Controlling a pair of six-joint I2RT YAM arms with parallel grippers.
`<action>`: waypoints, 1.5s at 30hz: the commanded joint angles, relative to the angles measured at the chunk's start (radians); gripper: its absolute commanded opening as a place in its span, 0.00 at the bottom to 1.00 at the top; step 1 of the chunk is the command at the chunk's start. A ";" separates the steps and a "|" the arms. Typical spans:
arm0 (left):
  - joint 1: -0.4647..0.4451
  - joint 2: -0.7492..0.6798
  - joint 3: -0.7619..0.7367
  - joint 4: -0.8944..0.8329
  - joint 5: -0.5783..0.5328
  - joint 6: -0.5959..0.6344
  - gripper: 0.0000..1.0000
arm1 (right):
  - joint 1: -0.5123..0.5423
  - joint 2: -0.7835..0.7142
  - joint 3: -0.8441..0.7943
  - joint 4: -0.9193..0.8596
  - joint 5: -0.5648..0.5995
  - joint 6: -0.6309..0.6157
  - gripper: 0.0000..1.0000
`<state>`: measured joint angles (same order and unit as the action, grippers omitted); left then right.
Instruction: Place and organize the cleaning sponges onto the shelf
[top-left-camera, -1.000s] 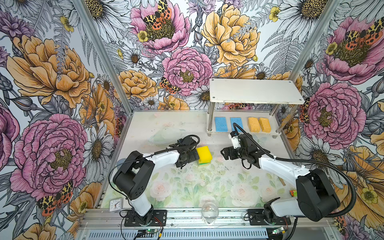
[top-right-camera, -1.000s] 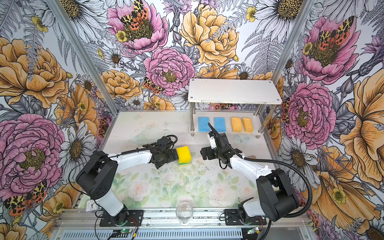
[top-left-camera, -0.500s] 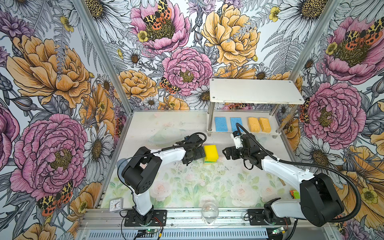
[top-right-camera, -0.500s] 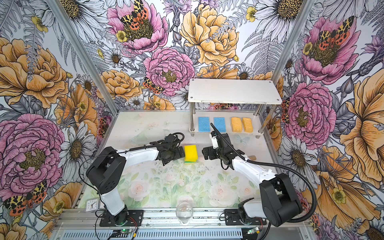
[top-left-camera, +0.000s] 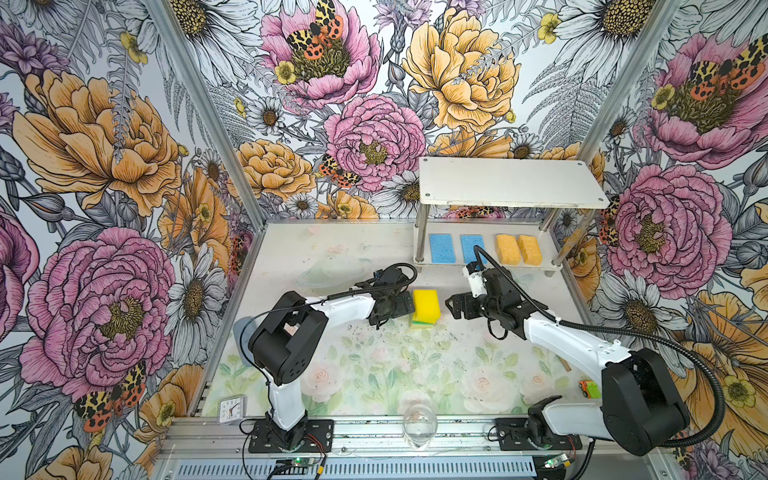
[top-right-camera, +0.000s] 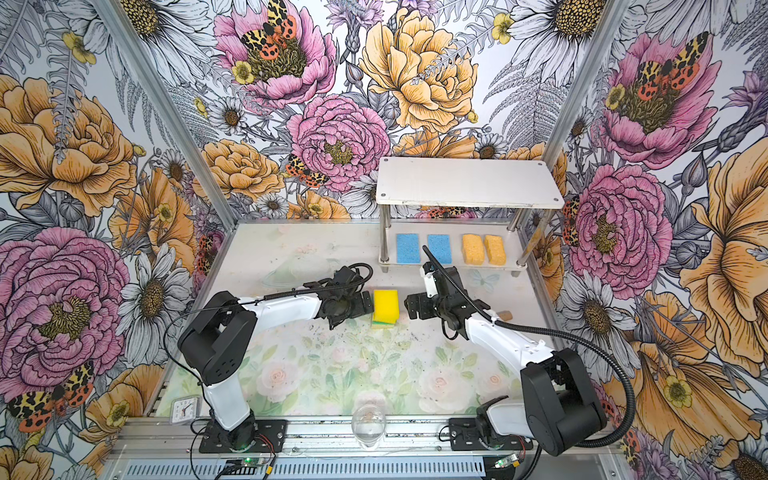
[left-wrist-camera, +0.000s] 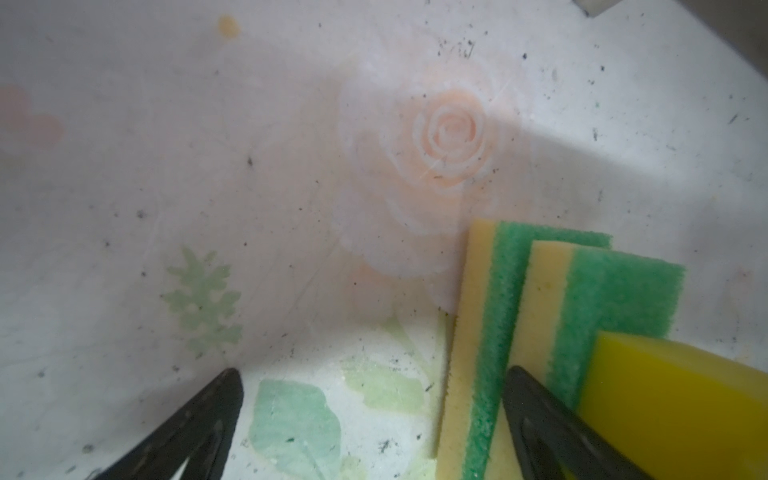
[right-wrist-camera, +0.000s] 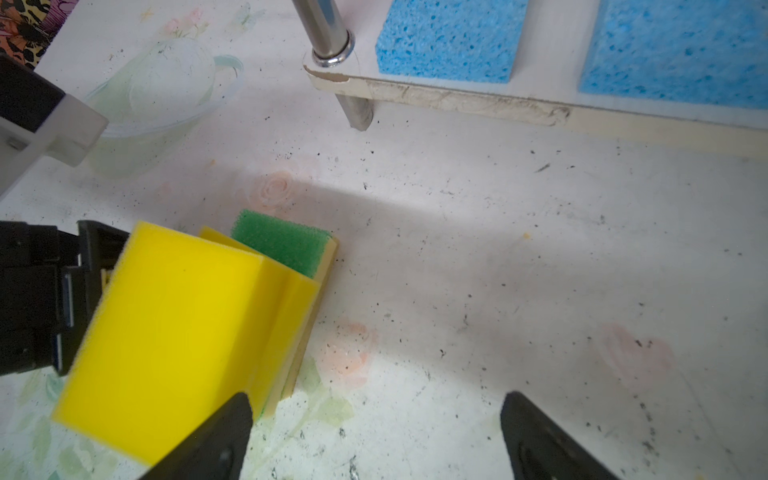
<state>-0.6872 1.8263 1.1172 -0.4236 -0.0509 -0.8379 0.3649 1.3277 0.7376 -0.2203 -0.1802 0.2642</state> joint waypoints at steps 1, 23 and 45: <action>0.001 0.010 -0.043 -0.018 0.049 0.003 0.99 | -0.007 -0.032 0.005 0.005 -0.007 0.023 0.96; 0.086 -0.297 -0.199 -0.023 0.078 0.126 0.99 | 0.098 -0.101 0.063 -0.004 0.072 0.404 0.96; 0.236 -0.651 -0.443 0.199 0.336 0.231 0.99 | 0.358 0.111 0.301 -0.203 0.380 0.416 1.00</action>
<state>-0.4599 1.2076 0.6891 -0.3012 0.2302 -0.6182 0.7055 1.4139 0.9970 -0.3916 0.1257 0.6769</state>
